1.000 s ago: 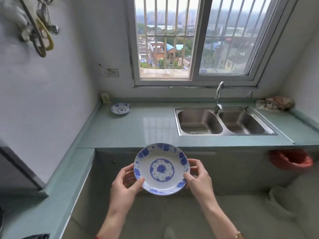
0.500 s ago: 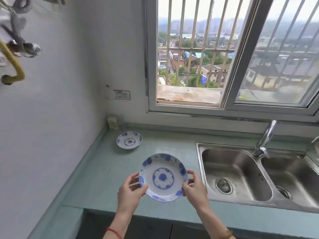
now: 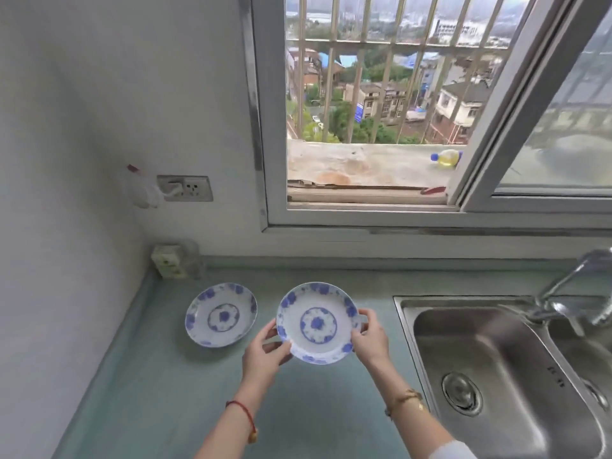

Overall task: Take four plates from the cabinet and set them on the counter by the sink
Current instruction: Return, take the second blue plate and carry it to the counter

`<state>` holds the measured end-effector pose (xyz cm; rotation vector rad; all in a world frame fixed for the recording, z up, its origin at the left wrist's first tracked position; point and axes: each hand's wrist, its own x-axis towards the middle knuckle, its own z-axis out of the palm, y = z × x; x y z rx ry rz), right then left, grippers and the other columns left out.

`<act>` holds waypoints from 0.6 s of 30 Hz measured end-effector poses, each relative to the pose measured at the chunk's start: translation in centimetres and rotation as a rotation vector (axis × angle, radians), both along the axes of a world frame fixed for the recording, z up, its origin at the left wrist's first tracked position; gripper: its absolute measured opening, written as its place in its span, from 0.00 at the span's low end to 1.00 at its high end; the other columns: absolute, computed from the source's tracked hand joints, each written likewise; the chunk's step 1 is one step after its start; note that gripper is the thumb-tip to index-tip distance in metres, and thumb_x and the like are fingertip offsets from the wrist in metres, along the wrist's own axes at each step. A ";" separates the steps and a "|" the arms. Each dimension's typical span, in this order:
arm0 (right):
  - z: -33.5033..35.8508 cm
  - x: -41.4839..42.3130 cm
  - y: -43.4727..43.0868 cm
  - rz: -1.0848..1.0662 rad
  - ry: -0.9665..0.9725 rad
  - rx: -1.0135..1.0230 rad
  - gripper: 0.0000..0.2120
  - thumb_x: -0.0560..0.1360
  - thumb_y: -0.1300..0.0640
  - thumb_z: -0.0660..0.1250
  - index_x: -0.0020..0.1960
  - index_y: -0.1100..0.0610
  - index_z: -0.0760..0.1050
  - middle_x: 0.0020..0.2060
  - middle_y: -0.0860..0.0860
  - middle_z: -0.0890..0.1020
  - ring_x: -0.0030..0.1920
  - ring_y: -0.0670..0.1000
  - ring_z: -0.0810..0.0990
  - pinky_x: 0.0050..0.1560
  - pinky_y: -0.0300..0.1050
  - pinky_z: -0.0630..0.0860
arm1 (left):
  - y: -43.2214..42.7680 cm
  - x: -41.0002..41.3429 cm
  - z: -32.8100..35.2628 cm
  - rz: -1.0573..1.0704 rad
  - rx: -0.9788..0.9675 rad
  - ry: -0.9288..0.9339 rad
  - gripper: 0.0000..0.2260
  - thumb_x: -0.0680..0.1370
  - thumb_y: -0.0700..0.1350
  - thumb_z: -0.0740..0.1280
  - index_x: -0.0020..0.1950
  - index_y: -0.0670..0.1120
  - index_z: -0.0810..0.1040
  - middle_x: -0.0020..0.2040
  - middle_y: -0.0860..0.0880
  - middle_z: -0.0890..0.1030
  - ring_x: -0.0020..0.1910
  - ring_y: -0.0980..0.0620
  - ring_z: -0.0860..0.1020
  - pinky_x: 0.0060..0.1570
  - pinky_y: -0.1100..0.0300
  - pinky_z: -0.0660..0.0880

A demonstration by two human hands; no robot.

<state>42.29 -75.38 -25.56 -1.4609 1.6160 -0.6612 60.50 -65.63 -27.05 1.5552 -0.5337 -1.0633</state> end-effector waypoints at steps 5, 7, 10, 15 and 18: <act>-4.4 1.6 -4.9 -0.017 0.030 0.100 0.17 0.75 0.62 0.63 0.63 0.52 0.71 0.55 0.58 0.79 0.50 0.56 0.81 0.49 0.53 0.82 | -4.7 1.7 -4.0 -0.024 0.058 0.007 0.27 0.73 0.31 0.73 0.72 0.42 0.73 0.63 0.43 0.80 0.47 0.57 0.81 0.38 0.66 0.82; -5.8 2.0 -5.9 -0.006 0.029 0.135 0.17 0.76 0.60 0.64 0.64 0.52 0.70 0.57 0.58 0.79 0.53 0.57 0.81 0.51 0.56 0.83 | -5.8 2.0 -5.4 -0.023 0.074 0.002 0.28 0.73 0.31 0.73 0.72 0.42 0.73 0.63 0.43 0.81 0.48 0.58 0.81 0.38 0.68 0.81; -7.6 2.3 -7.1 -0.003 0.054 0.155 0.18 0.76 0.59 0.65 0.65 0.52 0.69 0.55 0.57 0.79 0.52 0.56 0.82 0.43 0.48 0.83 | -6.9 2.3 -7.2 -0.008 0.106 0.048 0.28 0.73 0.30 0.72 0.73 0.42 0.72 0.64 0.41 0.81 0.53 0.48 0.82 0.49 0.54 0.83; -9.2 2.5 -8.4 0.017 0.068 0.167 0.19 0.77 0.64 0.62 0.67 0.55 0.68 0.46 0.52 0.78 0.42 0.47 0.80 0.27 0.31 0.74 | -8.2 2.5 -8.9 -0.004 0.126 0.091 0.29 0.75 0.29 0.70 0.74 0.43 0.70 0.65 0.44 0.79 0.56 0.47 0.81 0.52 0.51 0.82; -9.3 2.6 -8.9 0.016 0.076 0.165 0.20 0.77 0.64 0.61 0.68 0.55 0.68 0.53 0.57 0.78 0.48 0.53 0.82 0.36 0.41 0.79 | -8.5 2.5 -9.5 -0.009 0.127 0.101 0.29 0.75 0.29 0.70 0.74 0.44 0.70 0.62 0.47 0.79 0.53 0.51 0.82 0.47 0.57 0.83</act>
